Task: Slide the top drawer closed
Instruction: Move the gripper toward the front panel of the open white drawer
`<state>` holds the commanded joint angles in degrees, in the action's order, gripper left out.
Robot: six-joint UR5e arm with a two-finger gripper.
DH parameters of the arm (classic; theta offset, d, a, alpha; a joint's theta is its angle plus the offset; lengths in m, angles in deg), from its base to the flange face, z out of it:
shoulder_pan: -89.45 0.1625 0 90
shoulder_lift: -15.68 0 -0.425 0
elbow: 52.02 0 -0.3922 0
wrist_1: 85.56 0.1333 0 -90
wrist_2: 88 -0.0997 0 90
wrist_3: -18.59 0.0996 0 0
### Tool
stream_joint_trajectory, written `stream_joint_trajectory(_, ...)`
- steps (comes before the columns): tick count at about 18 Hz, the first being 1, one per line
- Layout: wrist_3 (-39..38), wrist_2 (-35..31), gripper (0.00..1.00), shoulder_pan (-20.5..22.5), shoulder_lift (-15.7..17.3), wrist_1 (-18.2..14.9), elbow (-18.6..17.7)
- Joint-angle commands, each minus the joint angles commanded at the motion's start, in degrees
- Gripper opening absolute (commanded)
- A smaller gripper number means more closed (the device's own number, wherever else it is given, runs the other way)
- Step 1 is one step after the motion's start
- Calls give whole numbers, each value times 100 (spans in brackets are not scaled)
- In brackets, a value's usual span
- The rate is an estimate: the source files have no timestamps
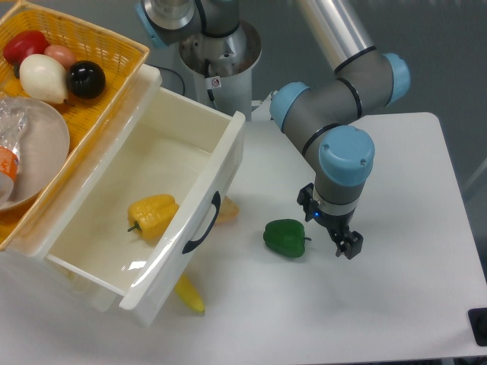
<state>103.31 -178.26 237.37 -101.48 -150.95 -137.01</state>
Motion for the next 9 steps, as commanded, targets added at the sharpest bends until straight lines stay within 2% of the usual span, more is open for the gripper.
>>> stream_joint_trajectory(4, -139, 0, 100, -61, 35, 0, -44)
stream_joint_trajectory(7, -1376, 0, 100, -220, 70, 105, -315)
stream_joint_trajectory(9, -1652, 0, 100, -255, 97, 211, -439)
